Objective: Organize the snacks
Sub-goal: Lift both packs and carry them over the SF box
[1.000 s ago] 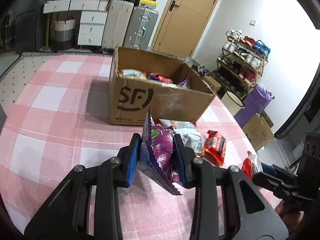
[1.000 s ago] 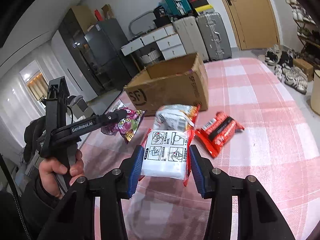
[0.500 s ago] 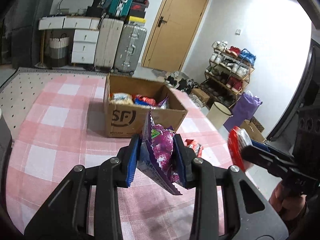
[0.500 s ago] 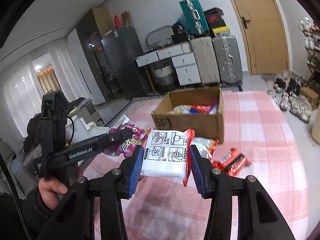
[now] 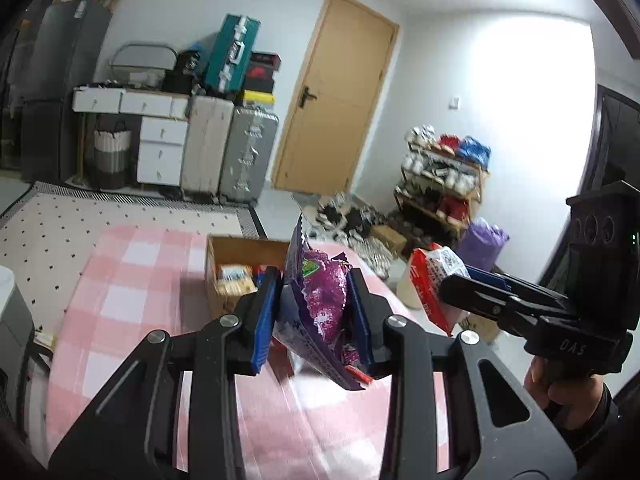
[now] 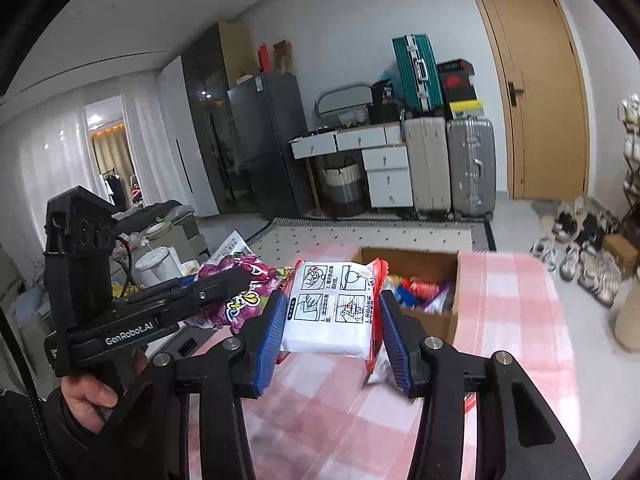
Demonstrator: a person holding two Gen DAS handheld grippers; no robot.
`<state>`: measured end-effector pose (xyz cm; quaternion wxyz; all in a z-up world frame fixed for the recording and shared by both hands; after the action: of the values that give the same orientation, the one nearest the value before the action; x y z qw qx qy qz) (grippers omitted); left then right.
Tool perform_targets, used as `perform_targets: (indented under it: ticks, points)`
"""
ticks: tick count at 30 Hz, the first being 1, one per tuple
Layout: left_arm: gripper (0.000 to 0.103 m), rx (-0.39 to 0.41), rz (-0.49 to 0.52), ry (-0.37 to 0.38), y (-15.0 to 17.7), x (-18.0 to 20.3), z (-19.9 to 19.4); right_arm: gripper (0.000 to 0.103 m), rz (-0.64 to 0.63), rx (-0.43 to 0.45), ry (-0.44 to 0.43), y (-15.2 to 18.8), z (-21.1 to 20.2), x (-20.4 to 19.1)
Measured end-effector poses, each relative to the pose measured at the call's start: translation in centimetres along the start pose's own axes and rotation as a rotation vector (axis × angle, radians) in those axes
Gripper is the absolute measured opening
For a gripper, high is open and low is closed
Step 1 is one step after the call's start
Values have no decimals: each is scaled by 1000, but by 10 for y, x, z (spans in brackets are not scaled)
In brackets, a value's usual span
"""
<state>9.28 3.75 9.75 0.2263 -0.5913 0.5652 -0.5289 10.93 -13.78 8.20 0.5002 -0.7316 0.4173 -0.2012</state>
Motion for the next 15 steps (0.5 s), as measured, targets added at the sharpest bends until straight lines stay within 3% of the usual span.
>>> perform_targets:
  ticks: [7, 15]
  points:
    - [31, 12, -2, 3, -39, 8, -12, 47, -45, 19, 10, -41, 7, -1]
    - [31, -9, 32, -16, -78, 19, 10, 47, -52, 20, 10, -83, 45, 19]
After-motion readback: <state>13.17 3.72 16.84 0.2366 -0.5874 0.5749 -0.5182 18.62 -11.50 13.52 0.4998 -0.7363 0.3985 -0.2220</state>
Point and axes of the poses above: each gripper's, at about its wrist camera, not at the fingertips, and z roughly the way its jaws point, x to its right, y to its underside, the point moved 3 cm from there along z, roughly the way its jaws point, and after that the axes turned 5 degrees about -z, right-handed, at the moved point
